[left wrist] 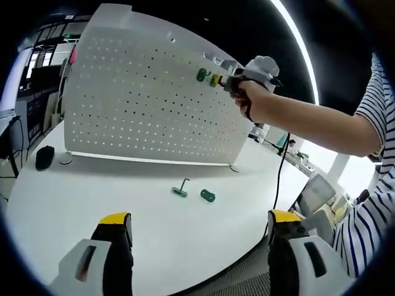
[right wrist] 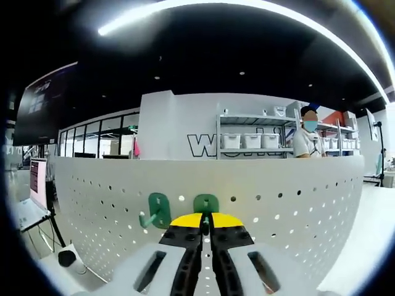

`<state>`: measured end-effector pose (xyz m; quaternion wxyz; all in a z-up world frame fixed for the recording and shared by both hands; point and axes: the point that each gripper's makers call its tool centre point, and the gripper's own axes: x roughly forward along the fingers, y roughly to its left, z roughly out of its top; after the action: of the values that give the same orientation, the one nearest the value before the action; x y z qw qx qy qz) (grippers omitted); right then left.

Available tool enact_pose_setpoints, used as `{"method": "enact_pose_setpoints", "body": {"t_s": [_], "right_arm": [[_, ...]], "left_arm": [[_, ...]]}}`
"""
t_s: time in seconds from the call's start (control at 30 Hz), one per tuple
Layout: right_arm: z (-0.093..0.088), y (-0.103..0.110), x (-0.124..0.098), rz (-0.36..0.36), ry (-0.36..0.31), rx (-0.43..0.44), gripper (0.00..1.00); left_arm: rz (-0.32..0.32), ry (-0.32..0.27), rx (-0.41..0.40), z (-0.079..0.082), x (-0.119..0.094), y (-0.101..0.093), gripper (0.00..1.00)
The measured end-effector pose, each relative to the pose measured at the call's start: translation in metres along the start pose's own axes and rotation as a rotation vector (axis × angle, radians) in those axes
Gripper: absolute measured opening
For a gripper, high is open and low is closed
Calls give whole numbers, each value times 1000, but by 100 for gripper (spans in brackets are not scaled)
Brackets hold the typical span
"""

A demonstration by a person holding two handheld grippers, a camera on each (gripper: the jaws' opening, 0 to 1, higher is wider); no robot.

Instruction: Insert the hook assembly into the mounting plate slot until the hook locks in place.

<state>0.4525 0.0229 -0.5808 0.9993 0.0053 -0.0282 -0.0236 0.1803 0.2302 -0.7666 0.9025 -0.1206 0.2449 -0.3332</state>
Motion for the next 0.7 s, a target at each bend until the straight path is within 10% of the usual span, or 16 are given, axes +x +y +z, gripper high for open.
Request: {"method": "enact_pose_setpoints", "body": {"t_s": [0.2,0.7], "right_arm": [[-1,-1,2,-9,21,-123,1],[16,1,-8,83,-6,-55,22]], "left_arm": [[10,12,9,-2,1,1,92],[33,46,34,-7,1,3,90]]}}
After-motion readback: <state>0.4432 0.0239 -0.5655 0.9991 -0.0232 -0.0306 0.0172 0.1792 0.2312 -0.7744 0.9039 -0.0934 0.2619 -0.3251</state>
